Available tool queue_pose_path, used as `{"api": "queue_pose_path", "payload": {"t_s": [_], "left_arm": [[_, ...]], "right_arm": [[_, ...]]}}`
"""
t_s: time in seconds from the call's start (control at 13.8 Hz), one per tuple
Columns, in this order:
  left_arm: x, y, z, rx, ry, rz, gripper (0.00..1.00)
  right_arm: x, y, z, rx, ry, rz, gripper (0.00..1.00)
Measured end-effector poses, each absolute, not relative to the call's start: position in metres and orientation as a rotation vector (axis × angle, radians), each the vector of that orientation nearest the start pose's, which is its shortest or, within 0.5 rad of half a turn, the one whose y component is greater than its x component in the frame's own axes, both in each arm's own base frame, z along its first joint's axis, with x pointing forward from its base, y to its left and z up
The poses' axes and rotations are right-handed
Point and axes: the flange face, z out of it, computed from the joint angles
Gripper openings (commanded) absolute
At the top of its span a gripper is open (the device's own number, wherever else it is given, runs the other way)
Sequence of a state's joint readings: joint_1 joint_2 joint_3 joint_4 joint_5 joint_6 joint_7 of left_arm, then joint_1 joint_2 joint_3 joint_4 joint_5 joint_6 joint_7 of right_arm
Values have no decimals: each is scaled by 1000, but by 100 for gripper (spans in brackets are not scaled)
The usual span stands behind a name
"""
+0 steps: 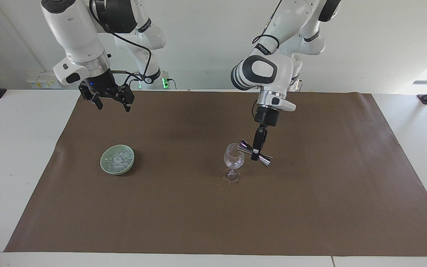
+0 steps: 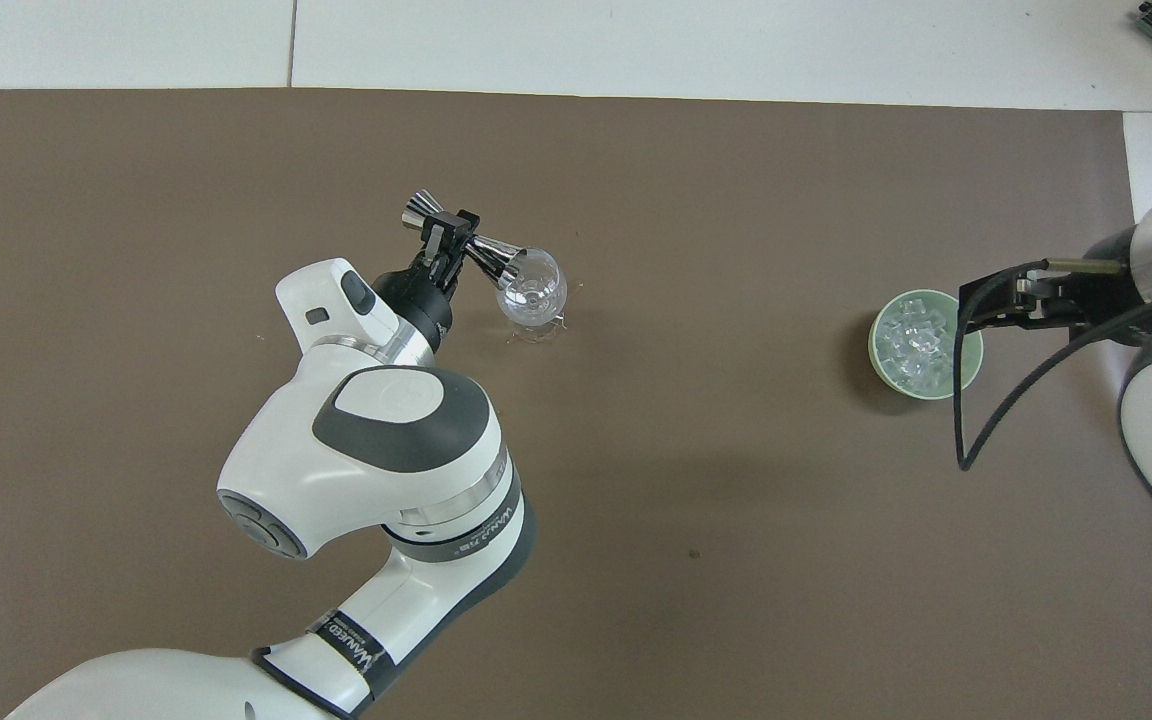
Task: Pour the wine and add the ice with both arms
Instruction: 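Carry the jigger back with the left gripper while the right gripper lifts the cup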
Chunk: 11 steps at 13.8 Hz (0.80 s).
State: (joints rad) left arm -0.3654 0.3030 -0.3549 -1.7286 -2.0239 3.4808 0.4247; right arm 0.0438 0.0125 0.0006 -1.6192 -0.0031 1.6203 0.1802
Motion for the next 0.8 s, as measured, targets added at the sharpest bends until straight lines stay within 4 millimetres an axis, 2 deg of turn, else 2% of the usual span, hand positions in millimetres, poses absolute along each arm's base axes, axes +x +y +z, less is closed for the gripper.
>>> {"api": "queue_pose_path", "payload": {"t_s": [0.15, 0.44, 0.8], "left_arm": [[530, -286, 433, 1840, 1290, 630, 0], [538, -259, 448, 1646, 1477, 558, 0], [523, -255, 464, 1416, 1646, 425, 0]], "right_arm": [[561, 17, 598, -3137, 233, 19, 100], [561, 17, 597, -3137, 236, 22, 100], [564, 4, 595, -3132, 269, -13, 100]]}}
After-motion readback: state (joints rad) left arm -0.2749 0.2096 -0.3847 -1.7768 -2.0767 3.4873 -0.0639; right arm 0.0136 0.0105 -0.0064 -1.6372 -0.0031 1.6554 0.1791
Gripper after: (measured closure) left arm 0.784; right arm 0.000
